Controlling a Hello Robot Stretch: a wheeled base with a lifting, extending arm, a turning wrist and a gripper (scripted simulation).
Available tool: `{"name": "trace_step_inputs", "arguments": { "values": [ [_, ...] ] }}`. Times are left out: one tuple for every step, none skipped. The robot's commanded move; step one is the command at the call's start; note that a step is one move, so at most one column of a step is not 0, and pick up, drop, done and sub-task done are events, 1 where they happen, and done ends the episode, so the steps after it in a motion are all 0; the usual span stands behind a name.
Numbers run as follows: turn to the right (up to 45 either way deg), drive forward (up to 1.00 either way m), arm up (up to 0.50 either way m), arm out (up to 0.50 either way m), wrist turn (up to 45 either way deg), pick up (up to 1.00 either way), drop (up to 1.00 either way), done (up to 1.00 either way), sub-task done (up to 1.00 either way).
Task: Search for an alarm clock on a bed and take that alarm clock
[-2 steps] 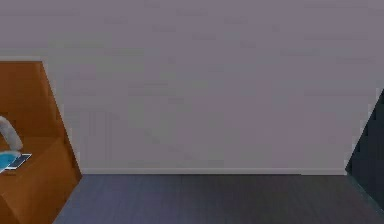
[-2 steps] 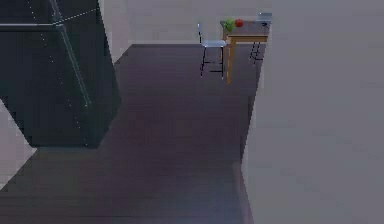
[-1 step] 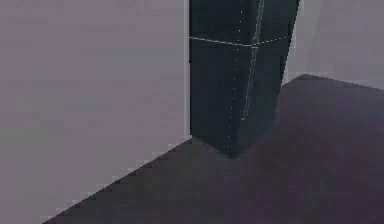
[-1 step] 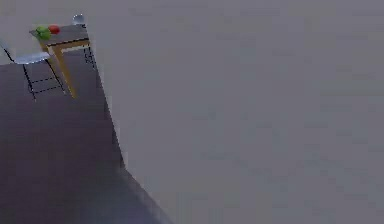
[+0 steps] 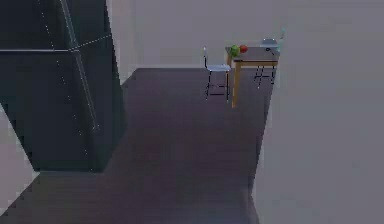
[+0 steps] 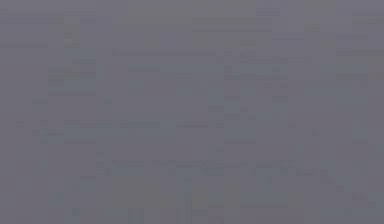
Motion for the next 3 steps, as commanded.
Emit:
{"name": "trace_step_inputs", "arguments": {
  "values": [
    [0.0,1.00,0.00,0.00,0.0,0.00,0.00,0.00,0.00],
    [0.0,0.55,0.00,0.00,0.0,0.00,0.00,0.00,0.00],
    [45.0,0.00,0.00,0.00,0.0,0.00,0.00,0.00,0.00]
  ]
}}
